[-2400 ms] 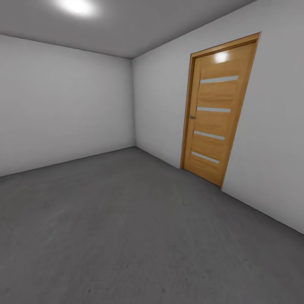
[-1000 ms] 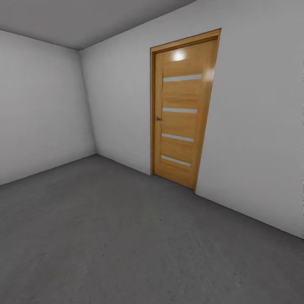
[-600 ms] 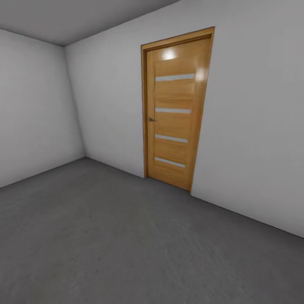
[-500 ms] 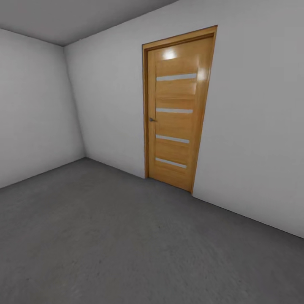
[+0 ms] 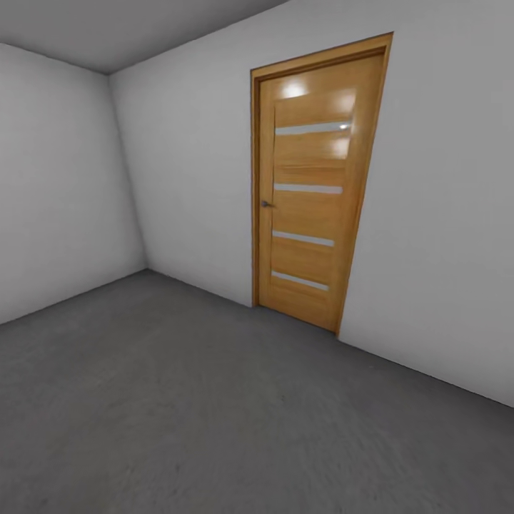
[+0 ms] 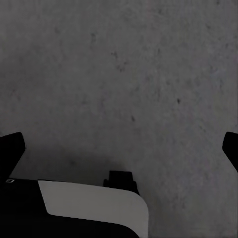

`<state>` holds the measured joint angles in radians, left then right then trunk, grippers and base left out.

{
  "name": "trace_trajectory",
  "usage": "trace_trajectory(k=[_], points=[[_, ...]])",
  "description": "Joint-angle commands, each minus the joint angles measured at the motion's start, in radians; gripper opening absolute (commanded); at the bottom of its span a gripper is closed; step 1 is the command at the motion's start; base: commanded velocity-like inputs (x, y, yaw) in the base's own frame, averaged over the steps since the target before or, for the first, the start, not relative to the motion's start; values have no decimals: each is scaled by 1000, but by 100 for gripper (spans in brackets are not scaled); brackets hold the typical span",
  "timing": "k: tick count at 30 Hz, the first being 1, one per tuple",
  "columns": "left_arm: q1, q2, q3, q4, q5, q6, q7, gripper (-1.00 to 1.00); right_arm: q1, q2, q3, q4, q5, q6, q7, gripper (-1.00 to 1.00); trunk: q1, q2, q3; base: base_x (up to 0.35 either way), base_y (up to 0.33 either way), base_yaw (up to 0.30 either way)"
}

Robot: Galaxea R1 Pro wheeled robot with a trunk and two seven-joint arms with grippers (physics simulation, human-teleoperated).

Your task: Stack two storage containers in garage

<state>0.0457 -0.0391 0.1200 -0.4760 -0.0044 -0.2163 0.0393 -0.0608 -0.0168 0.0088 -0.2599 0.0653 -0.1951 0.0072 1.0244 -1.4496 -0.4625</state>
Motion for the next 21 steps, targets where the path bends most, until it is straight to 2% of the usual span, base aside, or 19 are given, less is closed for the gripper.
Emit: trace_trajectory(k=[1, 8, 21], points=[[0, -1, 3, -1, 0, -1, 1, 100, -1, 0, 0, 1, 7, -3, 0, 100, 1, 0, -1, 285, 229, 0], [0, -1, 3, -1, 0, -1, 1, 100, -1, 0, 0, 1, 7, -3, 0, 100, 1, 0, -1, 285, 229, -49], [0, -1, 3, -1, 0, -1, 1, 100, -1, 0, 0, 1, 7, -3, 0, 100, 1, 0, -1, 284, 229, -262]])
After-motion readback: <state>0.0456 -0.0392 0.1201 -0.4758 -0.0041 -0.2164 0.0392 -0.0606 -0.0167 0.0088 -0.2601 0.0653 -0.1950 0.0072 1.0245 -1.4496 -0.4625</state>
